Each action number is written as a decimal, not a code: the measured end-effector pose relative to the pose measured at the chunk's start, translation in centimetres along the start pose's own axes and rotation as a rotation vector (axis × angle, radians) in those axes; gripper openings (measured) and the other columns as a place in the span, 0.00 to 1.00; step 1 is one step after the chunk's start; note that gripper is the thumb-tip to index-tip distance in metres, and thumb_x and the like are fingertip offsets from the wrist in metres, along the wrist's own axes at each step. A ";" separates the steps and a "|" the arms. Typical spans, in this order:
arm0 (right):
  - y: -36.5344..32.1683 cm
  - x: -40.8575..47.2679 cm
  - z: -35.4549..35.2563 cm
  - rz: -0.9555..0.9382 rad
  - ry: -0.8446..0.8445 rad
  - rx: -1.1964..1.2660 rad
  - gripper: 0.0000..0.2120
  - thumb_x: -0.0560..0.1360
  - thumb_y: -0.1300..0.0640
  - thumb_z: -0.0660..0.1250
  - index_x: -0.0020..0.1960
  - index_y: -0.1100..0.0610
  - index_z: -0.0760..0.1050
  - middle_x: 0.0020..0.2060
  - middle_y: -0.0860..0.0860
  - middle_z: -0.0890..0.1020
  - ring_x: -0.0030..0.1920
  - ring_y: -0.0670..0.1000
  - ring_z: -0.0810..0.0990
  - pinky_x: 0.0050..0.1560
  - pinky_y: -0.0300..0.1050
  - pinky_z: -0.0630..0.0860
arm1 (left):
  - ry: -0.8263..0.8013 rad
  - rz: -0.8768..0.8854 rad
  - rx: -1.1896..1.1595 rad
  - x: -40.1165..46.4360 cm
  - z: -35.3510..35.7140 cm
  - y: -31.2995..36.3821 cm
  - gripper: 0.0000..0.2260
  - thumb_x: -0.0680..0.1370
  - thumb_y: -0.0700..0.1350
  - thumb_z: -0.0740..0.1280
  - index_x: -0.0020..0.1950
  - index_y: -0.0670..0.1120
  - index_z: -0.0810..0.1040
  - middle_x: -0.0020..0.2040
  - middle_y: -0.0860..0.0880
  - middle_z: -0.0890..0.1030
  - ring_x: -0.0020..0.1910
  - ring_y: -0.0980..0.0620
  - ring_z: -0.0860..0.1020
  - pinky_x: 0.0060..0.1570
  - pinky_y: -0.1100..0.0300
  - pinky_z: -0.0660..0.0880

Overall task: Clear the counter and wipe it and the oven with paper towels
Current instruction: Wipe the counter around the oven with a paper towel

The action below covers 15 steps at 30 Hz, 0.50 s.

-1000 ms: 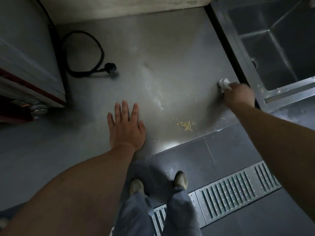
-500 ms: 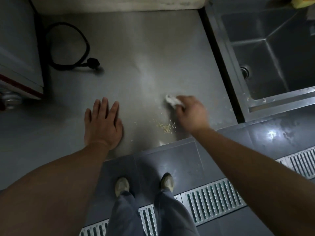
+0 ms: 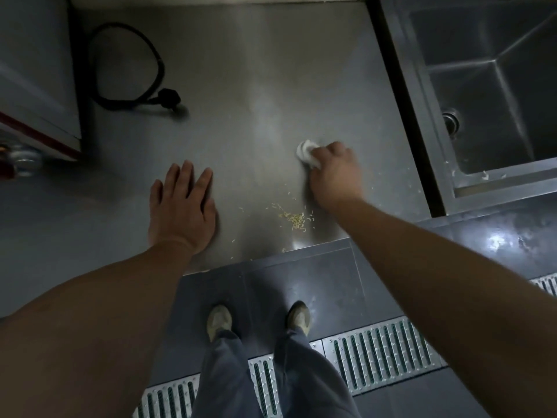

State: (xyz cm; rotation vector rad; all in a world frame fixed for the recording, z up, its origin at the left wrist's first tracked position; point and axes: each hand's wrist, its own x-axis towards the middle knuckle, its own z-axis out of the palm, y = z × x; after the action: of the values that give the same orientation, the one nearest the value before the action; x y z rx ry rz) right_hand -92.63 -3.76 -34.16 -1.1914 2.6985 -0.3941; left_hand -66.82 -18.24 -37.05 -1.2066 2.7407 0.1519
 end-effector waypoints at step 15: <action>3.4 -5.5 -3.6 0.098 0.141 0.087 0.16 0.75 0.58 0.64 0.61 0.56 0.80 0.54 0.58 0.79 0.49 0.61 0.80 0.47 0.46 0.73 | -0.002 0.003 -0.055 -0.1 -0.2 -0.2 0.26 0.82 0.54 0.53 0.80 0.54 0.58 0.81 0.45 0.56 0.80 0.43 0.52 0.75 0.41 0.52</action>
State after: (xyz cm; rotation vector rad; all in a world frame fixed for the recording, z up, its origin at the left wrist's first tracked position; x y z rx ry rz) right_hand -92.23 3.14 -31.55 -1.0398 2.8121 -0.5948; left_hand -66.66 -18.34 -36.86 -1.2156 2.7533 0.2298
